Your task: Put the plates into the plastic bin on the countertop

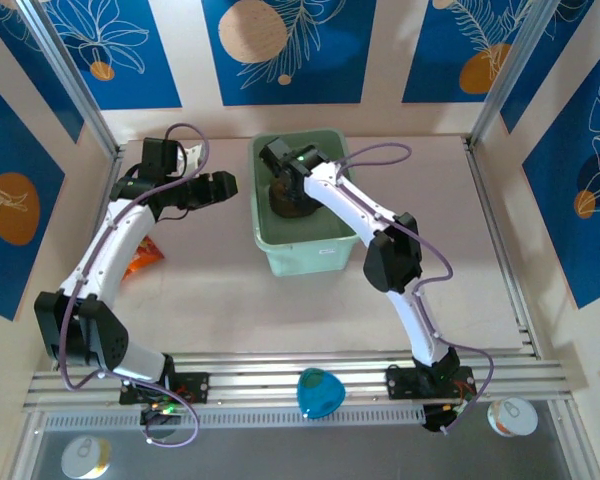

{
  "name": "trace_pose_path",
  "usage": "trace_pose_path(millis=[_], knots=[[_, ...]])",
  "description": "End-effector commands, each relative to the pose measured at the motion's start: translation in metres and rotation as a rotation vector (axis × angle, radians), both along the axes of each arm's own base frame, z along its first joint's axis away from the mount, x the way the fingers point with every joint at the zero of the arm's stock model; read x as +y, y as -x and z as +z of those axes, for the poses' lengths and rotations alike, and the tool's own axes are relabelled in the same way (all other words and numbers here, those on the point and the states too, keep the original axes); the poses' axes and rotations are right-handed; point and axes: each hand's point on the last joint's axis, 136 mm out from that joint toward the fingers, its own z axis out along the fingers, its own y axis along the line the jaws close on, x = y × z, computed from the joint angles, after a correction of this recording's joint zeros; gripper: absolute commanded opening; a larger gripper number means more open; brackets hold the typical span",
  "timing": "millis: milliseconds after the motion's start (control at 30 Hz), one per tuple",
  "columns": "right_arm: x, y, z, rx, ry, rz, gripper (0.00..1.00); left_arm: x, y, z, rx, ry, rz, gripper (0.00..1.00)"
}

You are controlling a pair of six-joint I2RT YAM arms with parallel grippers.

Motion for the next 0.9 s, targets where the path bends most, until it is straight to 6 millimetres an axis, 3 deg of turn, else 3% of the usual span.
trace_pose_path(millis=[0, 433, 533, 667, 867], knots=[[-0.003, -0.003, -0.006, 0.006, -0.002, -0.064, 0.00, 0.001, 0.002, 0.003, -0.002, 0.002, -0.026, 0.72], [0.004, -0.023, -0.046, 0.010, -0.028, -0.113, 0.00, 0.003, 0.005, -0.010, 0.035, -0.011, -0.033, 0.72], [0.004, -0.027, -0.045, -0.008, -0.032, -0.120, 0.15, 0.004, 0.006, -0.011, 0.039, -0.010, -0.031, 0.72], [0.011, -0.030, -0.039, -0.023, -0.053, -0.104, 0.48, 0.003, 0.006, -0.011, 0.040, -0.005, -0.032, 0.72], [0.023, -0.032, -0.014, -0.068, -0.066, -0.032, 0.74, 0.003, 0.005, -0.008, 0.034, 0.000, -0.026, 0.72]])
